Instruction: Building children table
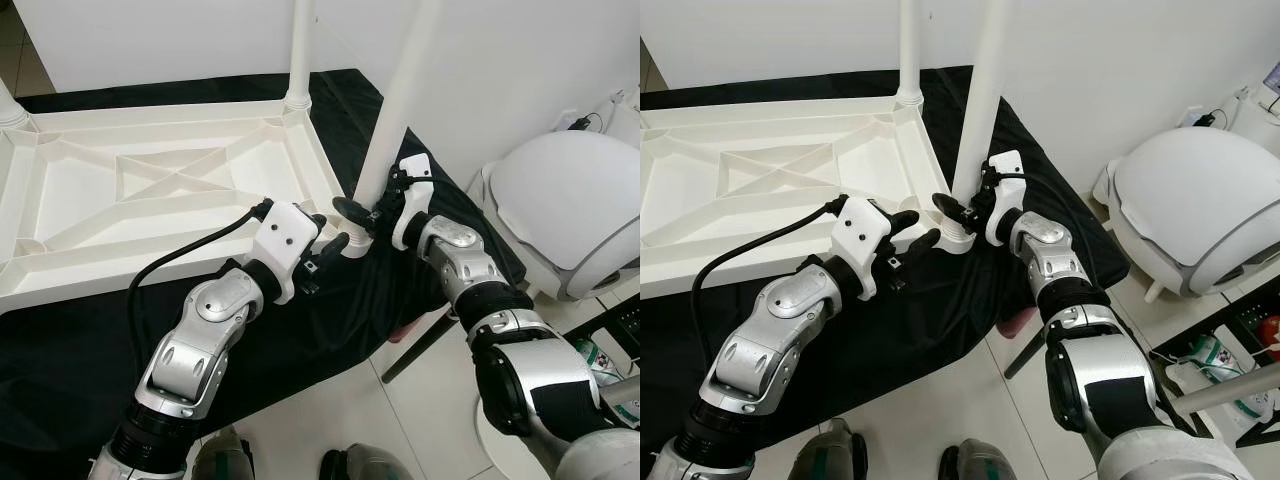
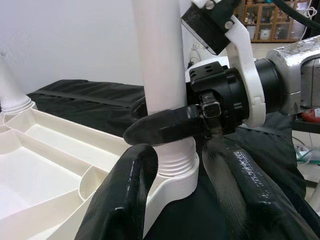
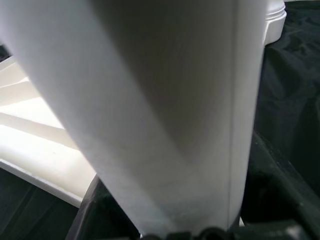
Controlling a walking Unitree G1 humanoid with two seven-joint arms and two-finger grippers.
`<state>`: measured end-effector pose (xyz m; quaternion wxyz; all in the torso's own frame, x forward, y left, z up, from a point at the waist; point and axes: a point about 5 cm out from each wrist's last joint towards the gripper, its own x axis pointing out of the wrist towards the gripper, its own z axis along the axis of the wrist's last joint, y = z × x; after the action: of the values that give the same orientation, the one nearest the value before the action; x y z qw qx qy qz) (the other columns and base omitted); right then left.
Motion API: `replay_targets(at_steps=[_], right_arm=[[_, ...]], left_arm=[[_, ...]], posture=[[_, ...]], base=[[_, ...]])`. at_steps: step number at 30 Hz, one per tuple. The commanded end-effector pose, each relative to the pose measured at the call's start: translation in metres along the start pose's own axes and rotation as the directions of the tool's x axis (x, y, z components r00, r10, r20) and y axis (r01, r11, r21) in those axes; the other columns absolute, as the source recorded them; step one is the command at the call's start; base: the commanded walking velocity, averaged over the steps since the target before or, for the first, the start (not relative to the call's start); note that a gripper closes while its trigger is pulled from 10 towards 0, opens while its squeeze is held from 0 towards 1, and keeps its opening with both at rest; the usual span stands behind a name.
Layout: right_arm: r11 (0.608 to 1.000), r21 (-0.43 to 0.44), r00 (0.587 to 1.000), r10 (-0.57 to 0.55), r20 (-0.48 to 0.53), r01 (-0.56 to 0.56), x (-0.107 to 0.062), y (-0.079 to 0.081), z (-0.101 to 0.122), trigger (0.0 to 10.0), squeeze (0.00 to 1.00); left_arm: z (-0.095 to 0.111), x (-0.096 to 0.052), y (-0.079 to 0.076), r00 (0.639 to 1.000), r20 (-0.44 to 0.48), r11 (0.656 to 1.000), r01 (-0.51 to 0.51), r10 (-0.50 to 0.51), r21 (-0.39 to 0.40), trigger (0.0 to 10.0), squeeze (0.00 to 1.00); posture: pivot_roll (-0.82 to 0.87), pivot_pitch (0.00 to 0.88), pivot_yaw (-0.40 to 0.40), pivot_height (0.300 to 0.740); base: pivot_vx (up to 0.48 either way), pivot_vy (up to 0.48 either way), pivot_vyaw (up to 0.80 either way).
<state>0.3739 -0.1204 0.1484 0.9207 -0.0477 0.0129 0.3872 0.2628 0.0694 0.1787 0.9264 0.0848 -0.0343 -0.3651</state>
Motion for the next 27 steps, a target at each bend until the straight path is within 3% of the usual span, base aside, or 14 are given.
replay_targets(at_steps=[1, 3, 4, 6, 7, 10, 12, 15, 17, 18, 20, 22, 24, 27], right_arm=[[0.999, 0.016, 0.997, 0.039, -0.061, -0.038, -0.002, 0.005, -0.014, 0.0, 0.00], [1.000, 0.011, 0.998, 0.022, -0.062, -0.022, -0.004, 0.003, -0.015, 0.0, 0.00], [1.000, 0.007, 0.998, -0.008, -0.060, 0.008, -0.005, 0.000, -0.015, 4.5, 0.00], [1.000, 0.004, 0.998, -0.029, -0.059, 0.030, -0.005, -0.002, -0.014, 4.5, 0.00], [0.998, 0.003, 0.996, -0.058, -0.060, 0.059, -0.005, -0.003, -0.013, 10.0, 0.00], [0.992, 0.003, 0.991, -0.122, -0.060, 0.123, -0.002, -0.005, -0.011, 10.0, 0.00], [0.964, 0.054, 0.965, -0.260, -0.048, 0.262, 0.006, -0.003, -0.005, 10.0, 0.00], [0.949, 0.060, 0.951, -0.306, -0.045, 0.309, 0.009, 0.000, -0.003, 10.0, 0.00], [0.855, 0.125, 0.863, -0.505, -0.028, 0.504, 0.013, 0.010, 0.000, 10.0, 0.00], [0.855, 0.125, 0.863, -0.505, -0.028, 0.504, 0.013, 0.010, 0.000, 10.0, 0.00], [0.794, 0.136, 0.803, -0.596, -0.012, 0.592, 0.013, 0.014, 0.002, 10.0, 0.00], [0.794, 0.136, 0.803, -0.596, -0.012, 0.592, 0.013, 0.014, 0.002, 10.0, 0.00], [0.759, 0.168, 0.769, -0.639, 0.002, 0.630, 0.017, 0.022, 0.004, 10.0, 0.00], [0.769, 0.194, 0.780, -0.625, 0.026, 0.610, 0.023, 0.033, 0.009, 10.0, 0.00]], left_arm=[[-0.001, 0.000, -0.002, 1.000, 0.000, 1.000, -0.003, 0.003, 0.002, 10.0, 0.00], [-0.001, 0.001, -0.001, 1.000, 0.000, 1.000, -0.003, 0.003, 0.001, 10.0, 0.00], [-0.001, 0.001, -0.001, 1.000, 0.000, 1.000, -0.002, 0.002, 0.000, 10.0, 0.00], [-0.001, 0.001, -0.002, 1.000, 0.001, 1.000, -0.001, 0.001, 0.000, 10.0, 0.00], [-0.001, 0.001, -0.002, 1.000, 0.001, 1.000, 0.000, 0.000, 0.000, 10.0, 0.00], [-0.001, 0.001, -0.002, 1.000, 0.002, 1.000, 0.002, -0.002, 0.000, 10.0, 0.00], [-0.001, 0.002, -0.003, 1.000, 0.001, 1.000, 0.005, -0.005, -0.001, 10.0, 0.00], [-0.001, 0.002, -0.003, 1.000, 0.001, 1.000, 0.006, -0.006, -0.002, 10.0, 0.00], [-0.001, 0.003, -0.003, 1.000, 0.001, 1.000, 0.005, -0.005, -0.004, 10.0, 0.00], [-0.001, 0.003, -0.003, 1.000, 0.001, 1.000, 0.005, -0.005, -0.004, 10.0, 0.00], [-0.001, 0.002, -0.003, 1.000, 0.002, 1.000, 0.005, -0.005, -0.007, 10.0, 0.00], [-0.001, 0.002, -0.003, 1.000, 0.002, 1.000, 0.005, -0.005, -0.007, 10.0, 0.00], [-0.001, 0.002, -0.003, 1.000, 0.001, 1.000, 0.007, -0.007, -0.008, 10.0, 0.00], [-0.001, 0.003, -0.003, 1.000, 0.000, 1.000, 0.010, -0.010, -0.010, 10.0, 0.00]], posture=[[0.03, 0.000, -0.079, 0.740], [0.03, 0.000, -0.079, 0.740], [0.03, 0.000, -0.078, 0.740], [0.02, 0.000, -0.077, 0.740], [0.02, 0.000, -0.077, 0.740], [0.02, 0.000, -0.076, 0.740], [0.01, 0.000, -0.075, 0.740], [0.01, 0.000, -0.075, 0.740], [0.01, 0.000, -0.074, 0.740], [0.01, 0.000, -0.074, 0.740], [0.00, 0.000, -0.071, 0.740], [0.00, 0.000, -0.071, 0.740], [0.00, 0.000, -0.069, 0.740], [-0.01, 0.000, -0.068, 0.740]], base=[[0.000, 0.000, 0.00], [0.000, 0.000, 0.00], [0.000, 0.000, 0.00], [0.000, 0.000, 0.00], [0.000, 0.000, 0.00], [0.000, 0.000, 0.00], [0.000, 0.000, 0.00], [0.000, 0.000, 0.00], [0.000, 0.000, 0.00], [0.000, 0.000, 0.00], [0.000, 0.000, 0.00], [0.000, 0.000, 0.00], [0.000, 0.000, 0.00], [0.000, 0.000, 0.00]])
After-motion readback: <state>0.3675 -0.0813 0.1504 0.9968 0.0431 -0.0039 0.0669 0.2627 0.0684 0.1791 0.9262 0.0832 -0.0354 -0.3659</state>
